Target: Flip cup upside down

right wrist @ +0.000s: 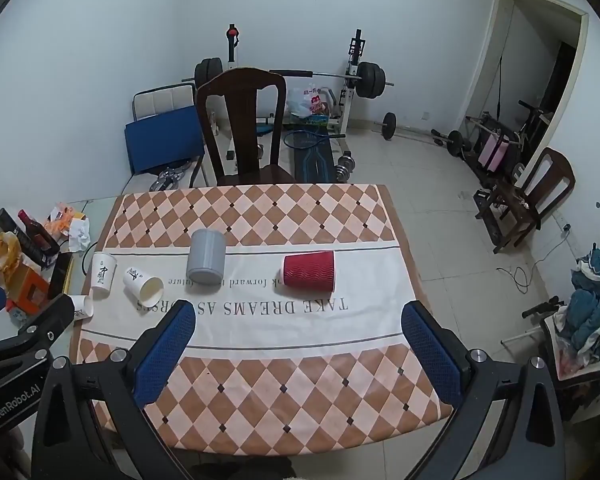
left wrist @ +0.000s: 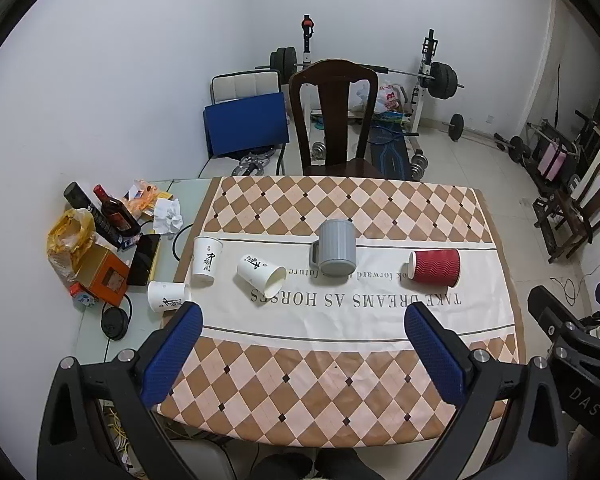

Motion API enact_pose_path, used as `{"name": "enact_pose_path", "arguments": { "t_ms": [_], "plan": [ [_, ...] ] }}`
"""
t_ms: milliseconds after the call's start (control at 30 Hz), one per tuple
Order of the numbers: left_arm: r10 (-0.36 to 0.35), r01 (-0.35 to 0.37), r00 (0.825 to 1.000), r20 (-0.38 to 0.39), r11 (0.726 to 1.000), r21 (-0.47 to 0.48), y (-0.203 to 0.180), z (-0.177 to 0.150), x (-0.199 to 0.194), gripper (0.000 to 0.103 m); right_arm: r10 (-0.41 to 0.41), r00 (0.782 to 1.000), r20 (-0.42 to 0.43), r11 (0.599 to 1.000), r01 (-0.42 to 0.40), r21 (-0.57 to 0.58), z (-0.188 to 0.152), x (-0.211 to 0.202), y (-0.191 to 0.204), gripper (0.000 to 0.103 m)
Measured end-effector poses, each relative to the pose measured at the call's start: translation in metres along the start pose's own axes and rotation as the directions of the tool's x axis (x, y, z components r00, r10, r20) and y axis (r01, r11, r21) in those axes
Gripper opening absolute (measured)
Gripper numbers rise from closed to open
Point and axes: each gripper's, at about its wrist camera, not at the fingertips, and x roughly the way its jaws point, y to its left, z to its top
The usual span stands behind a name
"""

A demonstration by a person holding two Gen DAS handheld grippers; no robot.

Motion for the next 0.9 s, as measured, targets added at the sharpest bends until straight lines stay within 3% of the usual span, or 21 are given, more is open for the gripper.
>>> {"name": "enact_pose_path", "arguments": {
  "t_ms": [900],
  "plan": [
    [-0.017, 0.017, 1.0, -0.014, 1.0, -0.013, 0.005, -0.001, 0.006, 0.103, -0.029, 1.0, -0.007, 1.0, 0.029, 0.003, -0.004, 0.01, 0.002, 0.103]
  ]
}}
